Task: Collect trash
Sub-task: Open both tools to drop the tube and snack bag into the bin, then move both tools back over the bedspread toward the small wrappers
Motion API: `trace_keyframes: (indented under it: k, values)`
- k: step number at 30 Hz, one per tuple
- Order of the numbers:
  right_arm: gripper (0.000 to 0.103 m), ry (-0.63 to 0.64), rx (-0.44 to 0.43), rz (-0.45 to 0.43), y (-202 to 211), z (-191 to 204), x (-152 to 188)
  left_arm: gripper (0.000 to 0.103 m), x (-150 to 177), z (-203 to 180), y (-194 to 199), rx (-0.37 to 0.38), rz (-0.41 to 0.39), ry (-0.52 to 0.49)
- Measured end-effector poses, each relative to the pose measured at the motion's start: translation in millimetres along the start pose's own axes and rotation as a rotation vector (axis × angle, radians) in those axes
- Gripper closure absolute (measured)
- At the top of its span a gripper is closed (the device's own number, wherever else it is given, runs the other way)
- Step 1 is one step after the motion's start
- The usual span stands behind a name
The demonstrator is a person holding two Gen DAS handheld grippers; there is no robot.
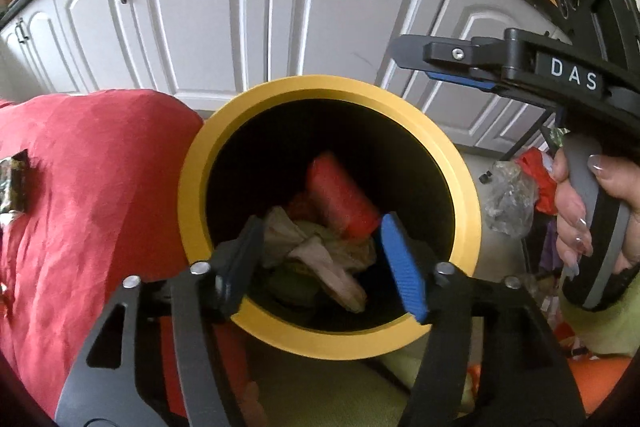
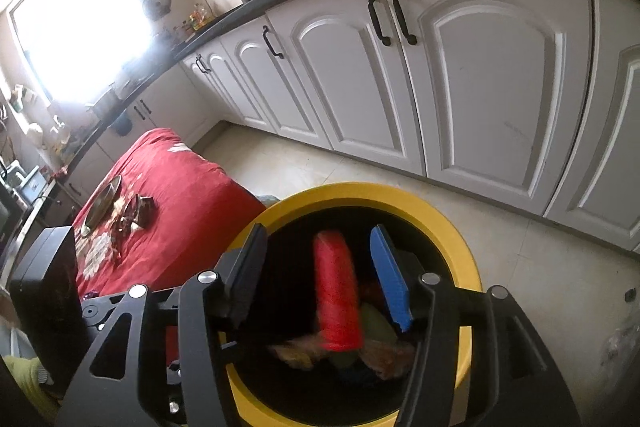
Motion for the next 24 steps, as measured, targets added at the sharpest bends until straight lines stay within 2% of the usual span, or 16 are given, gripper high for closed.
trace_keyframes:
  k: [2, 4, 7, 12, 24]
  values:
    - [0.048, -0.002, 0.000, -0.006, 2, 1, -1, 0.041, 1, 3, 5, -0.008, -0.012, 0.012]
    - [0.046, 0.003, 0.001, -0.016, 5, 3, -2, 0.024, 2, 5, 13, -0.024, -0.034, 0.026]
    - [0.045, 0.013, -0.005, -0.028, 8, 8, -3, 0.011, 4, 15, 29, -0.057, -0.068, 0.058]
    - [0.039, 0.044, -0.017, -0.047, 14, 24, -3, 0.011, 5, 33, 60, -0.149, -0.134, 0.107]
    - [0.039, 0.198, -0.092, -0.095, 29, 89, -4, 0.011, 24, 77, 131, -0.303, -0.282, 0.231]
Point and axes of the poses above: each gripper's, at about its wrist camera, not at the fingertips, and y roughly against the way its jaws point, z to its left, x to its underside, the point moved 1 cm from there along -y, roughly the way its jaws point, and after that the axes turned 2 degrees about z, right-handed, at the moved point
